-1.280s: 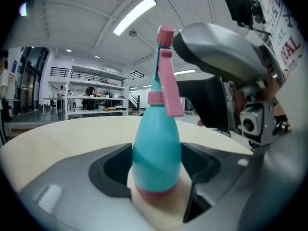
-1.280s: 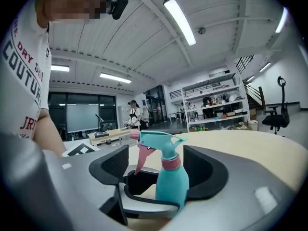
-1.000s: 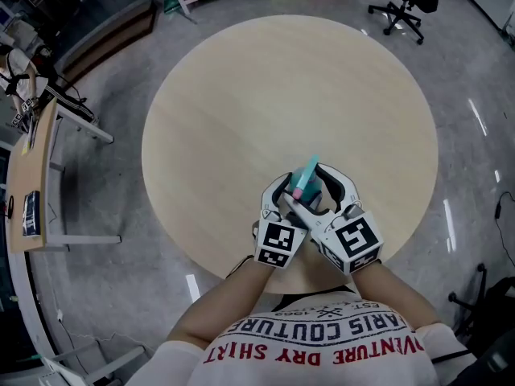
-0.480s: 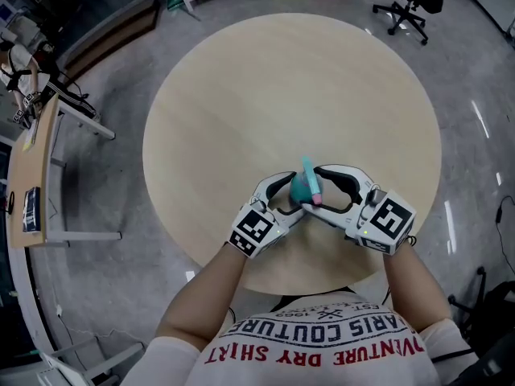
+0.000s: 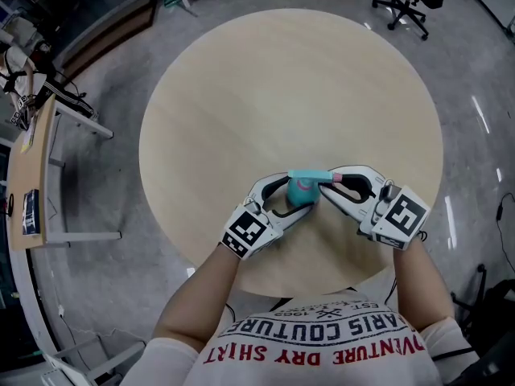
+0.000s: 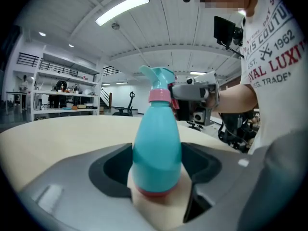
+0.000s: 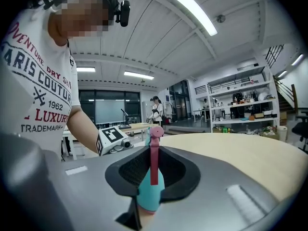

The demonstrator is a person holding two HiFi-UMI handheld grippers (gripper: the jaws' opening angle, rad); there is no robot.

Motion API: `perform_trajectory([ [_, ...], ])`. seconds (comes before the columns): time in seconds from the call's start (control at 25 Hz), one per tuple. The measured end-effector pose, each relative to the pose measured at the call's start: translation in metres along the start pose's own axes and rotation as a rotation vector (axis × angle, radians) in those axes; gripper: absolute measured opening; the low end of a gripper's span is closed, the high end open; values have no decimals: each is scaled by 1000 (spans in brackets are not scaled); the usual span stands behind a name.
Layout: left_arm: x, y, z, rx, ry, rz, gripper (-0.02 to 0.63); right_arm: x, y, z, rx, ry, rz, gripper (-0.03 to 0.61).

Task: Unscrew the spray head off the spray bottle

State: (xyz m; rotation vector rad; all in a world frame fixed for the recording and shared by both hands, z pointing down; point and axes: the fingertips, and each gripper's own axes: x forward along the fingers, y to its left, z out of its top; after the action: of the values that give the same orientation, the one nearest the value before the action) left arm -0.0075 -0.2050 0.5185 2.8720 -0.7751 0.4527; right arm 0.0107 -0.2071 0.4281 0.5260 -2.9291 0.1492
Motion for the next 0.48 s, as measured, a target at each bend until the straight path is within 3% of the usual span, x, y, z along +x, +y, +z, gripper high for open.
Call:
perform_trajectory([
  [0.24,2,-1,-1,3,3,3,313,-4,5,10,-3,-39,20,46],
  [0.48,2,1,-2,-3,12,22,313,-14,5,45,-19,-109,-6,46],
])
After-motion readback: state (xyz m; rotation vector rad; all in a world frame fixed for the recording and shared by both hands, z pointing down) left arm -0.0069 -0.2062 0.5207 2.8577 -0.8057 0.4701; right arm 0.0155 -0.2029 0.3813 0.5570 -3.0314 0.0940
